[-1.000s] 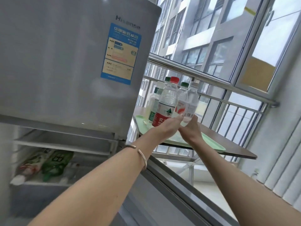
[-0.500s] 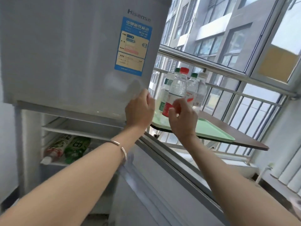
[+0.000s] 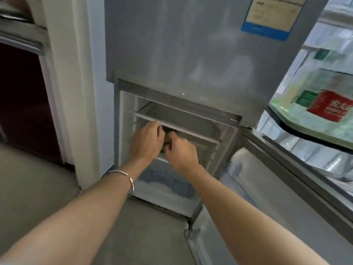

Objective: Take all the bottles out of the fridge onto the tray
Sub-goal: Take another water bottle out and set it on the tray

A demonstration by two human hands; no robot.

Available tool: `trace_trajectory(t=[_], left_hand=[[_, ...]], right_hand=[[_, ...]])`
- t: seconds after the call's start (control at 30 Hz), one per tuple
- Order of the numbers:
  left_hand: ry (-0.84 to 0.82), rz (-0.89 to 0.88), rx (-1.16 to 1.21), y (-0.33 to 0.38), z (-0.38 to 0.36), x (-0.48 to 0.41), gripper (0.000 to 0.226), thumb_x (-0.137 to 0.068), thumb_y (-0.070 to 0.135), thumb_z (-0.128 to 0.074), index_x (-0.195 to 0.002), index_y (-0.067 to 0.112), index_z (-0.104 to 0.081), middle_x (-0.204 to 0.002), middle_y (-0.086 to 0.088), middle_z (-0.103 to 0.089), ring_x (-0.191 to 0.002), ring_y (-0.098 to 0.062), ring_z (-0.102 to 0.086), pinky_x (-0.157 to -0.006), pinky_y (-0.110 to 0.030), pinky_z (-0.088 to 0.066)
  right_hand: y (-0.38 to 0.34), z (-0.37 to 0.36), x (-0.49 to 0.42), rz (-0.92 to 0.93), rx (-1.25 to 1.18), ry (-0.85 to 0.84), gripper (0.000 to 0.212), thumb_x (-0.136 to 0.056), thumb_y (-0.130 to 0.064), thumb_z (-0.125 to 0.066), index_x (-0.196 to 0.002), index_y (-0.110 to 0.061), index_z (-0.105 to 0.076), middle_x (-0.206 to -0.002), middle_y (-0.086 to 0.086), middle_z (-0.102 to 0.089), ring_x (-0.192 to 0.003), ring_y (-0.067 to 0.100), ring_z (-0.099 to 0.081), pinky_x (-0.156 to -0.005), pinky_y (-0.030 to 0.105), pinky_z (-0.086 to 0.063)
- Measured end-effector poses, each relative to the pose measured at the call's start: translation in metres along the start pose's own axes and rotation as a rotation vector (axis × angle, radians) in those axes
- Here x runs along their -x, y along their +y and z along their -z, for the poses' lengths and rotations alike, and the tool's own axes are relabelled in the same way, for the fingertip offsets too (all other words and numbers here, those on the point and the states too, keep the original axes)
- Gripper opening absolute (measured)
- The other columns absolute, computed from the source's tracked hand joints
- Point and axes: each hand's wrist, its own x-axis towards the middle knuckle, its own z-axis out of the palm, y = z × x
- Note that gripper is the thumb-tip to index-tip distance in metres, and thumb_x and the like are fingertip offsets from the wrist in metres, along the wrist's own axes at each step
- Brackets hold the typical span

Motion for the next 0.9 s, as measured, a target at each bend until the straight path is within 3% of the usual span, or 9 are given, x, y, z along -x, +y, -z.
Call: trace_trajectory(t=[0.1,0.2,0.33,0.5,0.57,0.7,0.8,0.9], left_hand=[[-0.053,0.032,0.011,-0.026,-0.032,-0.003,0.023,-0.094,0.027,-0.039,-0.08,0.014,-0.052,-0.08,-0.007,-0.063,-0.065,-0.026,-0.056,-0.054,-0.034,-0.043],[-0.118,0.046,0.037,-0.048,-0.068,-0.007,0.023,-0.094,0.026,-0.038,-0.081,0.013,-0.053,-0.081,-0.008,-0.065,-0.069,-0.03,-0.061,-0.056,-0.039,-0.049],[-0.206,0.081,0.074,-0.068,-0.106,-0.012,0.024,-0.098,0.026,-0.04,-0.091,0.012,-0.058,-0.086,-0.008,-0.066,-0.073,-0.028,-0.063,-0.058,-0.036,-0.049],[-0.307,0.117,0.141,-0.099,-0.139,-0.013,0.024,-0.099,0.026,-0.04,-0.089,0.014,-0.058,-0.082,-0.004,-0.064,-0.07,-0.021,-0.062,-0.054,-0.029,-0.04],[-0.333,0.148,0.144,-0.107,-0.143,-0.014,0.024,-0.1,0.026,-0.04,-0.089,0.014,-0.058,-0.081,-0.002,-0.063,-0.069,-0.019,-0.06,-0.056,-0.03,-0.043],[-0.37,0.187,0.151,-0.109,-0.139,-0.018,0.021,-0.099,0.025,-0.042,-0.092,0.015,-0.059,-0.082,-0.001,-0.064,-0.07,-0.018,-0.061,-0.06,-0.032,-0.046],[-0.396,0.199,0.136,-0.103,-0.127,-0.022,0.018,-0.097,0.025,-0.044,-0.094,0.016,-0.06,-0.088,-0.001,-0.067,-0.075,-0.02,-0.063,-0.068,-0.038,-0.053],[-0.457,0.227,0.097,-0.088,-0.111,-0.026,0.012,-0.094,0.022,-0.051,-0.1,0.015,-0.059,-0.094,-0.002,-0.067,-0.081,-0.022,-0.063,-0.072,-0.038,-0.053]], right_hand=[[0.023,-0.059,-0.016,-0.078,0.02,-0.227,0.033,-0.089,-0.015,-0.048,-0.121,-0.009,-0.053,-0.108,0.017,-0.066,-0.094,0.036,-0.063,-0.07,0.036,-0.05],[0.051,-0.113,-0.03,-0.187,0.061,-0.407,0.056,-0.09,-0.014,-0.049,-0.144,-0.015,-0.036,-0.125,0.018,-0.055,-0.109,0.035,-0.056,-0.087,0.041,-0.051],[0.083,-0.161,-0.046,-0.302,0.118,-0.535,0.065,-0.093,-0.02,-0.048,-0.152,-0.024,-0.019,-0.143,0.018,-0.037,-0.126,0.035,-0.043,-0.098,0.042,-0.045],[0.116,-0.2,-0.065,-0.362,0.09,-0.638,0.066,-0.096,-0.019,-0.044,-0.154,-0.029,-0.014,-0.153,0.017,-0.027,-0.132,0.036,-0.039,-0.103,0.04,-0.039],[0.123,-0.21,-0.068,-0.362,0.067,-0.607,0.063,-0.097,-0.018,-0.043,-0.153,-0.028,-0.018,-0.148,0.019,-0.032,-0.127,0.036,-0.045,-0.099,0.038,-0.042],[0.123,-0.21,-0.069,-0.323,0.164,-0.4,0.051,-0.095,-0.012,-0.047,-0.142,-0.024,-0.034,-0.119,0.017,-0.051,-0.103,0.033,-0.058,-0.081,0.038,-0.051],[0.114,-0.185,-0.067,-0.258,0.253,-0.207,0.042,-0.093,-0.005,-0.05,-0.13,-0.022,-0.041,-0.105,0.011,-0.057,-0.085,0.027,-0.061,-0.064,0.034,-0.048],[0.098,-0.145,-0.068,-0.17,0.241,-0.08,0.03,-0.097,-0.012,-0.05,-0.125,-0.022,-0.046,-0.101,0.008,-0.063,-0.081,0.027,-0.065,-0.061,0.031,-0.046]])
